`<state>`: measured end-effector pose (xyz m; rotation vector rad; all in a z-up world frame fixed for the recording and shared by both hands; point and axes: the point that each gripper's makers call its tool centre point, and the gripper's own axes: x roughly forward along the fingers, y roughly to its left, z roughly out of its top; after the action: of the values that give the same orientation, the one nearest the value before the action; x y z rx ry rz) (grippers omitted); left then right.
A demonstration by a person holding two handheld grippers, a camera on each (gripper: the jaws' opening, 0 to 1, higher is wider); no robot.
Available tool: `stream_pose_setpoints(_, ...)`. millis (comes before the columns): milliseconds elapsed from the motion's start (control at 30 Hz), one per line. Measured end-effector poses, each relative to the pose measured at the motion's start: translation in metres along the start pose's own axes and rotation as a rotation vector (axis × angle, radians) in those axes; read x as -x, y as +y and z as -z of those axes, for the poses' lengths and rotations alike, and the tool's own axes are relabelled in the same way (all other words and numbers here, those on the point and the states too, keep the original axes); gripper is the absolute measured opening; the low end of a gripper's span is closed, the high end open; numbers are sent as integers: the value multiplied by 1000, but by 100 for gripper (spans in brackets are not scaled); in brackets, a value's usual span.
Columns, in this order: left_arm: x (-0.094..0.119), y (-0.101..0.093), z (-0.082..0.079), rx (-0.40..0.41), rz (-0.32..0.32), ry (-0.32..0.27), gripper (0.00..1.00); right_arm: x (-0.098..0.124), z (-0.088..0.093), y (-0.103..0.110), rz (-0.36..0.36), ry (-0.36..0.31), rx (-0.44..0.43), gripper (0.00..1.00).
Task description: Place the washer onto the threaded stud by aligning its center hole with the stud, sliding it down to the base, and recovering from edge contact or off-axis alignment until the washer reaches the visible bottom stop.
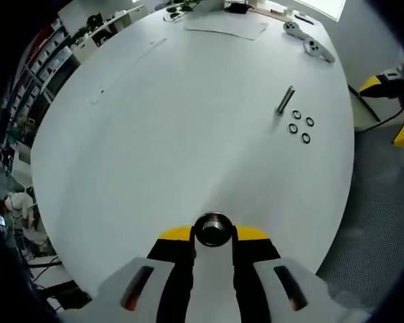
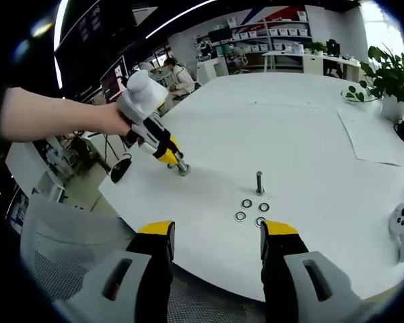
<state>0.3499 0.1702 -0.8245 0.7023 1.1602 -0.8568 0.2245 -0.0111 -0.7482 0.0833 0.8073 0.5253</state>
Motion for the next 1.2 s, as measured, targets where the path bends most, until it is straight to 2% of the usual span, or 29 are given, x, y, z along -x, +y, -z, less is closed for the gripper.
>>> stream_pose_setpoints(133, -9, 0, 2, 4, -2, 14, 19, 0, 0, 0, 0, 2, 3, 54)
stream_pose_setpoints(833, -27, -2, 9, 34, -15, 40, 19, 0, 1, 0, 1, 5, -3, 54)
stream_pose_setpoints(933, -26, -2, 8, 65, -9, 27, 20, 0, 0, 0, 1, 4, -4, 54)
stream_pose_setpoints(1067, -26, -1, 8, 60, -11, 20, 20, 0, 0, -1, 3, 2, -3, 54)
stream_pose_setpoints(1200, -20, 2, 3, 70, -23, -20, 22, 0, 1, -1, 2, 5, -7, 54)
